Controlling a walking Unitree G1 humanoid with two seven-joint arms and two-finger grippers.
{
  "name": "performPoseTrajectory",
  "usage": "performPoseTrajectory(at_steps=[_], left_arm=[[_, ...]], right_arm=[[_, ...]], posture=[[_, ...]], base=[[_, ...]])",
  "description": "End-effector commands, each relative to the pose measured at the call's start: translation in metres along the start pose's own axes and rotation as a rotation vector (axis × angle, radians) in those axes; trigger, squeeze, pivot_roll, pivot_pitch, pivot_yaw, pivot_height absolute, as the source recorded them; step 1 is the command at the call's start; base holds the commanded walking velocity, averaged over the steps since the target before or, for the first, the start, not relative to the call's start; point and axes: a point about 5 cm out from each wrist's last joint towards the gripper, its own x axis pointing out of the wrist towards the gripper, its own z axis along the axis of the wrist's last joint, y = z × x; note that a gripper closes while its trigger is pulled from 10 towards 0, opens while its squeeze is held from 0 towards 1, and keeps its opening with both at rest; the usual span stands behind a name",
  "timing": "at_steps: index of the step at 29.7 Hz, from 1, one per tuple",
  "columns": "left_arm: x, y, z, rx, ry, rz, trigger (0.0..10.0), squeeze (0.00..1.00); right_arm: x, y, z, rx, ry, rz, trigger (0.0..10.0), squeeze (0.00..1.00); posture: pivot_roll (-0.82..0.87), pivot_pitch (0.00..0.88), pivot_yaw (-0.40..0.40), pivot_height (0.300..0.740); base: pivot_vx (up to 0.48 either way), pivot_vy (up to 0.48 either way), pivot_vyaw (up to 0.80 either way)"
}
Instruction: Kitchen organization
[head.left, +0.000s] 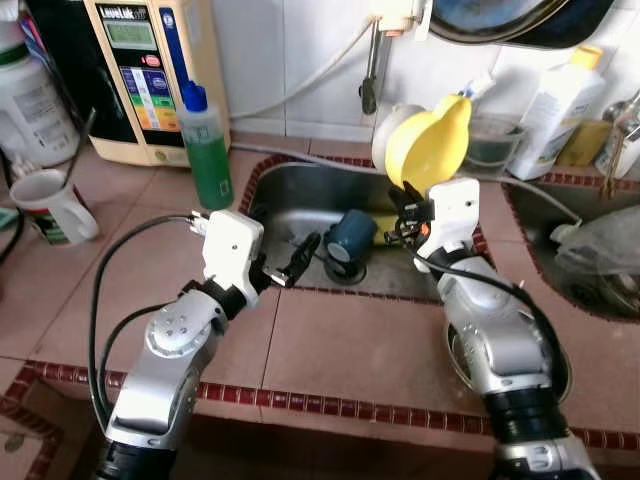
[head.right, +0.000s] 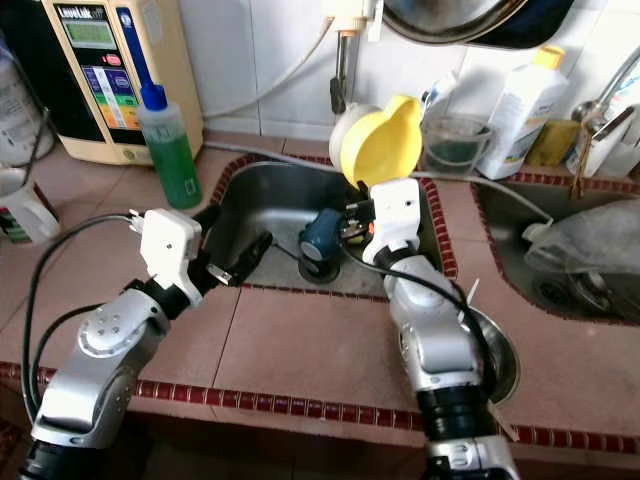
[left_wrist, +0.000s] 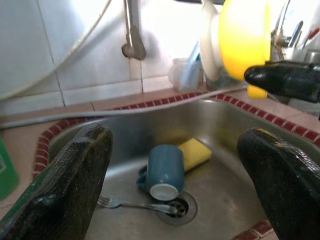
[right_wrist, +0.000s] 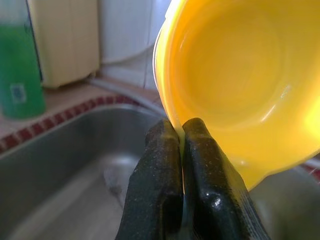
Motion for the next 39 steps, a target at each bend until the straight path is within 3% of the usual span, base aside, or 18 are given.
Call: performPoseTrajectory(at_steps=[1, 15, 27, 39], left_arm=[[-0.003, -0.004, 0.005, 0.013, 0.005, -0.038, 10.0, 0.00], [-0.015, -0.008, 0.014, 0.048, 0.040, -0.121, 10.0, 0.00], [-0.011, -0.011, 0.024, 0.043, 0.018, -0.129, 10.0, 0.00], [-0.010, -0.010, 0.031, 0.051, -0.003, -0.127, 10.0, 0.00]], right_arm=[[0.003, -0.003, 0.004, -0.002, 0.019, 0.044, 10.0, 0.00], [0.018, -0.011, 0.022, 0.045, 0.063, 0.213, 10.0, 0.00], [0.025, 0.001, 0.036, 0.127, 0.086, 0.417, 10.0, 0.00], [0.026, -0.004, 0.028, 0.168, 0.169, 0.437, 10.0, 0.00]], posture=[[0.00, 0.218, -0.022, 0.740], [0.01, 0.328, -0.041, 0.740], [0.01, 0.315, -0.050, 0.740], [0.01, 0.311, -0.060, 0.740]], base=[[0.000, 0.000, 0.00], [0.000, 0.000, 0.00], [0.000, 0.000, 0.00], [0.000, 0.000, 0.00]])
